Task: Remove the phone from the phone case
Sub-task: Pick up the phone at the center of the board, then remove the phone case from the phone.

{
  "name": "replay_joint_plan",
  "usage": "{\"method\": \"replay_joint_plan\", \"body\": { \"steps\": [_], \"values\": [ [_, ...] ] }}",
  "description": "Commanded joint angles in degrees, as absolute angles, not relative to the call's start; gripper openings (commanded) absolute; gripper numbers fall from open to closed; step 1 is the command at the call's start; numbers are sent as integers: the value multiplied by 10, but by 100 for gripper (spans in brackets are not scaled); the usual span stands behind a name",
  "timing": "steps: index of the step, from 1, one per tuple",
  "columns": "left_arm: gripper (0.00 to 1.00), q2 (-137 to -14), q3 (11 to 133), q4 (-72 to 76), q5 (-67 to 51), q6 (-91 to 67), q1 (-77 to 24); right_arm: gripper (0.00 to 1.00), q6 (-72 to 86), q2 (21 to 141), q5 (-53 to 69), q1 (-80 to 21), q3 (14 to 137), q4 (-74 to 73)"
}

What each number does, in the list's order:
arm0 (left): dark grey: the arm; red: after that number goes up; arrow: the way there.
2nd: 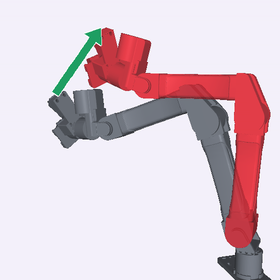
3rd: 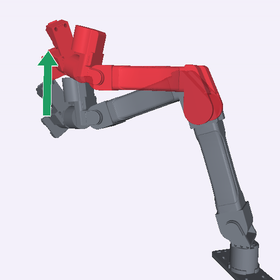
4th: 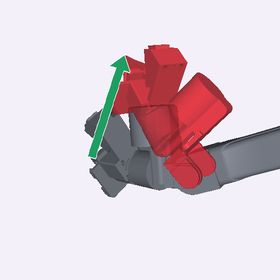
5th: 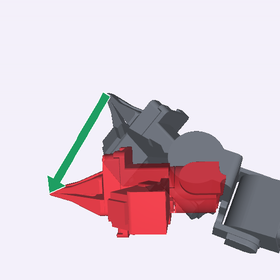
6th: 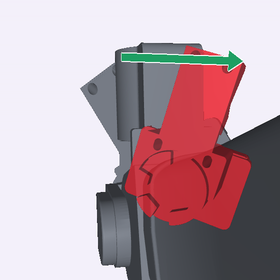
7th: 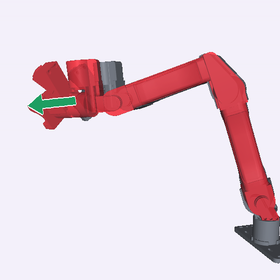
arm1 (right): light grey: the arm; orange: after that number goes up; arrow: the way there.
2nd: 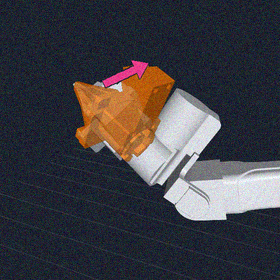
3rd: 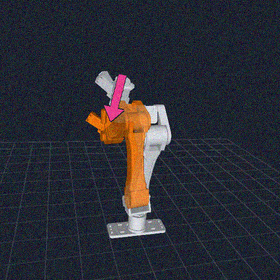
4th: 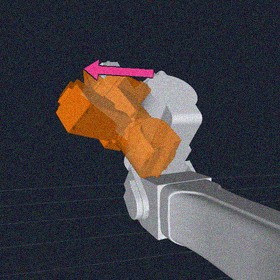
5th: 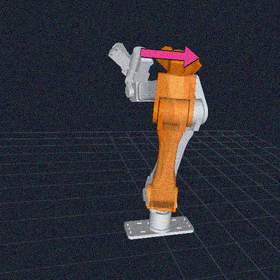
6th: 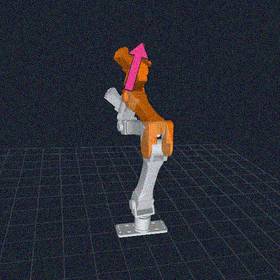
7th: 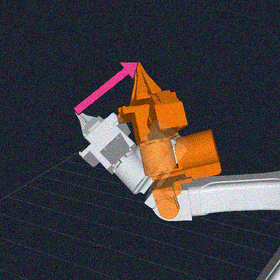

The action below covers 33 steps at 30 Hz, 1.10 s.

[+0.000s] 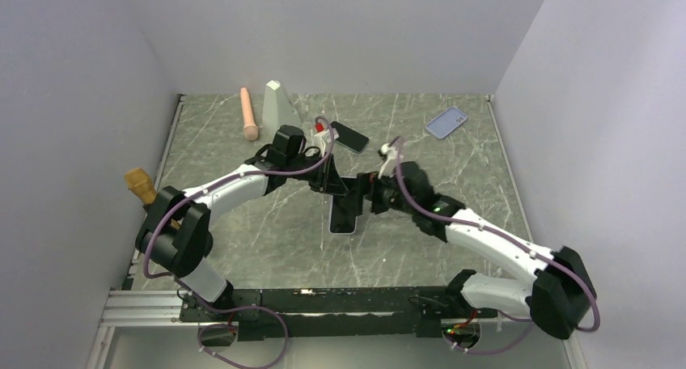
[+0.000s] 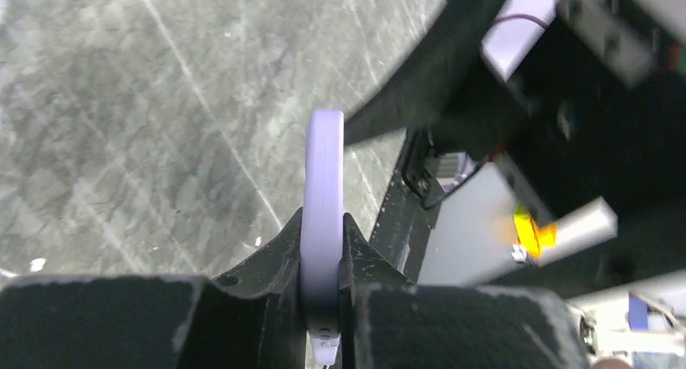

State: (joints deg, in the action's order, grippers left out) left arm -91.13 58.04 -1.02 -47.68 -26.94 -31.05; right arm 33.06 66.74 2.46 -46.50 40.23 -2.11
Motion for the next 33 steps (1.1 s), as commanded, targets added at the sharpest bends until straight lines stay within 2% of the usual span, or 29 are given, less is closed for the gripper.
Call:
{"method": "replay_joint_plan", "body": {
  "steps": [1, 4, 7, 9, 11, 14, 22, 26, 29, 33],
  "values": [
    [0, -883, 615, 26, -590, -235, -321, 100, 264, 604, 280, -356, 396, -58],
    [0, -884, 626, 13, -619, -213, -338, 94, 227, 605, 356, -328, 423, -110],
    [0, -881, 627, 13, -649, -202, -354, 76, 208, 609, 432, -317, 432, -116],
    [0, -877, 626, 19, -668, -198, -361, 61, 206, 604, 460, -310, 426, -109],
    [0, -873, 626, 22, -688, -194, -369, 51, 218, 600, 496, -304, 413, -81],
    [0, -866, 628, 10, -706, -175, -380, 46, 249, 594, 551, -302, 386, -25],
    [0, -852, 631, -9, -741, -151, -403, 40, 256, 566, 599, -300, 367, 6],
    [0, -848, 635, -28, -743, -136, -405, 47, 269, 558, 630, -299, 356, 36],
    [0, -845, 648, -72, -739, -103, -405, 54, 244, 557, 612, -299, 364, 5],
    [0, -843, 651, -81, -743, -96, -405, 54, 232, 553, 597, -299, 363, -19]
  ]
}}
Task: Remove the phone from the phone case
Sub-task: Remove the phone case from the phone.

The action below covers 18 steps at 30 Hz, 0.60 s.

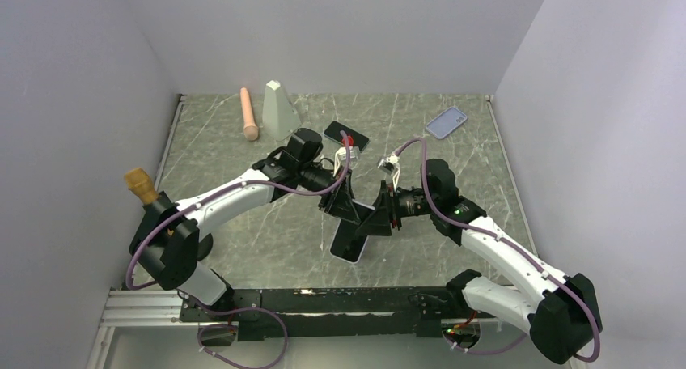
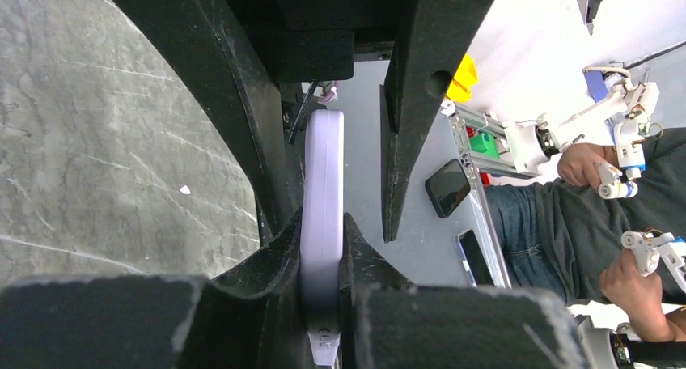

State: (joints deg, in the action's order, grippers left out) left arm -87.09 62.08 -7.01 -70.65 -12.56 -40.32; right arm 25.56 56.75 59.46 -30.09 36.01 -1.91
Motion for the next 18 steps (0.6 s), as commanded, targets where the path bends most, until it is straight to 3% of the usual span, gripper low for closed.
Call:
{"method": "replay_joint_plan", "body": {
  "steps": [1, 6, 10, 13, 15, 18],
  "values": [
    [0, -843, 652, -85, -743, -93, -404, 51, 232, 553, 596, -299, 361, -20],
    [0, -842, 659, -100, -746, -81, -404, 33, 240, 557, 614, -300, 356, -3],
    [0, -843, 660, -105, -749, -78, -403, 9, 238, 562, 610, -299, 355, -3],
    [0, -847, 659, -101, -751, -81, -403, 12, 232, 572, 600, -300, 357, -8],
    [0, -850, 660, -101, -753, -83, -403, 24, 230, 580, 595, -301, 360, -11],
    [0, -851, 658, -98, -754, -86, -403, 21, 229, 587, 589, -306, 364, -4]
  ]
}}
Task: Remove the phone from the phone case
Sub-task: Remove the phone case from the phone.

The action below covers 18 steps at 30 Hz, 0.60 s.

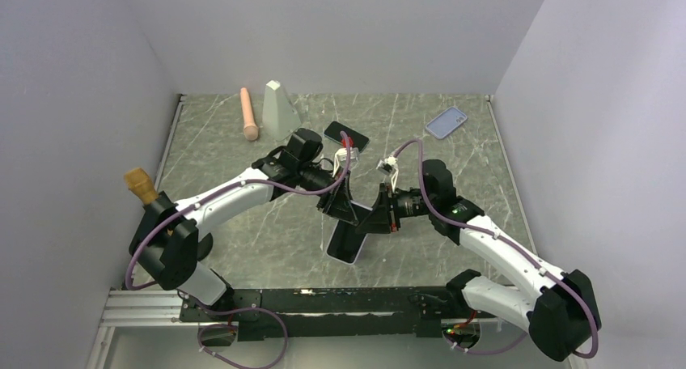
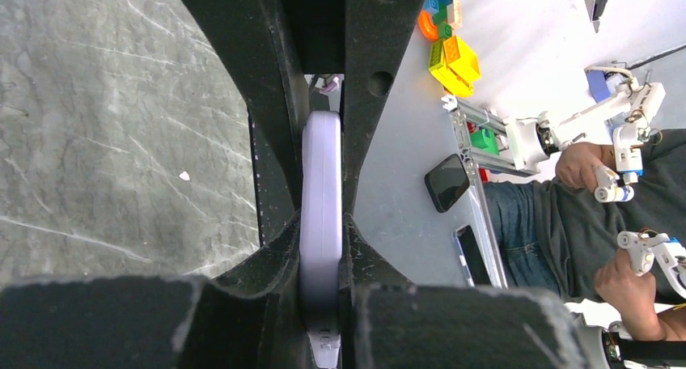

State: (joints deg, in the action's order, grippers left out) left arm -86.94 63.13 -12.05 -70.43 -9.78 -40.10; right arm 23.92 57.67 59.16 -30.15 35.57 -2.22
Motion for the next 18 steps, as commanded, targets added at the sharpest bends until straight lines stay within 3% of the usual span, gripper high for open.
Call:
{"method": "replay_joint_plan", "body": {
  "steps": [1, 3, 4, 6, 9, 11, 14, 18],
  "values": [
    [0, -851, 659, -97, -754, -87, -403, 15, 232, 588, 588, -308, 364, -3],
    [0, -849, 663, -101, -746, -89, -403, 0, 235, 590, 583, -312, 364, 18],
    [0, -848, 668, -107, -738, -88, -402, 0, 240, 588, 575, -313, 359, 28],
    [19, -840, 679, -132, -711, -85, -397, 0, 267, 569, 539, -313, 342, 66],
    [62, -805, 667, -105, -685, -127, -374, 0, 338, 535, 472, -310, 304, 161],
    [80, -768, 650, -93, -623, -137, -362, 0, 383, 531, 451, -305, 300, 211],
    [91, -699, 620, -88, -524, -177, -337, 0, 429, 543, 430, -296, 316, 249],
    [96, -597, 553, -64, -369, -253, -318, 0, 492, 568, 435, -278, 332, 302]
  ]
}}
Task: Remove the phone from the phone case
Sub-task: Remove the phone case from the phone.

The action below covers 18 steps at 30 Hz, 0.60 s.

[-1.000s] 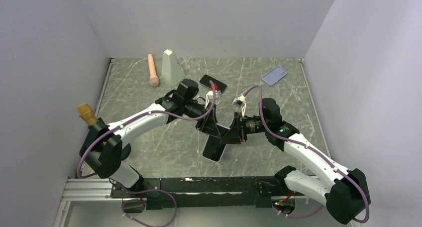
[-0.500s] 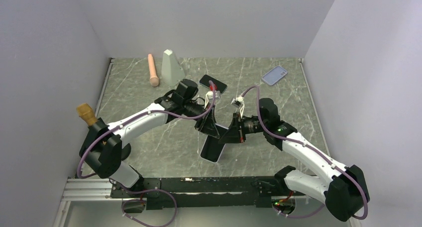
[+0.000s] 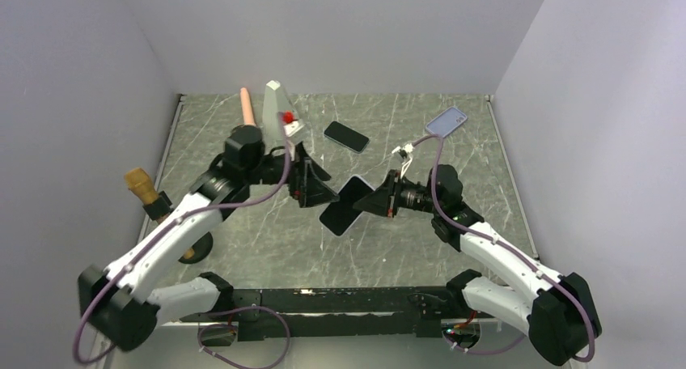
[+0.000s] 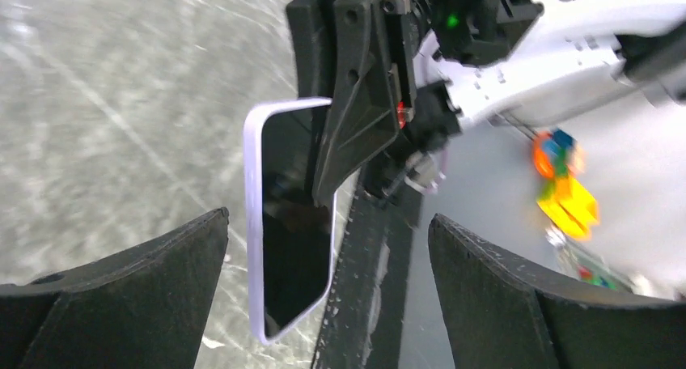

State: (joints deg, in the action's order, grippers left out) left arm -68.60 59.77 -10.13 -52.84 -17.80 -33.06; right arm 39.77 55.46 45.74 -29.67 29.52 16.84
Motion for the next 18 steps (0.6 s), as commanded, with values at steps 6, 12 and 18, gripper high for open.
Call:
{"method": "replay_joint_plan", "body": {
  "steps": [6, 12, 18],
  "values": [
    [95, -538, 471, -28, -321, -345, -318, 0, 685, 653, 521, -259, 306, 609],
    [85, -556, 423, 52, -355, -421, -320, 0, 808, 720, 544, -259, 286, 828],
    [29, -559, 423, 81, -377, -442, -329, 0, 801, 701, 541, -262, 280, 807]
  ]
}}
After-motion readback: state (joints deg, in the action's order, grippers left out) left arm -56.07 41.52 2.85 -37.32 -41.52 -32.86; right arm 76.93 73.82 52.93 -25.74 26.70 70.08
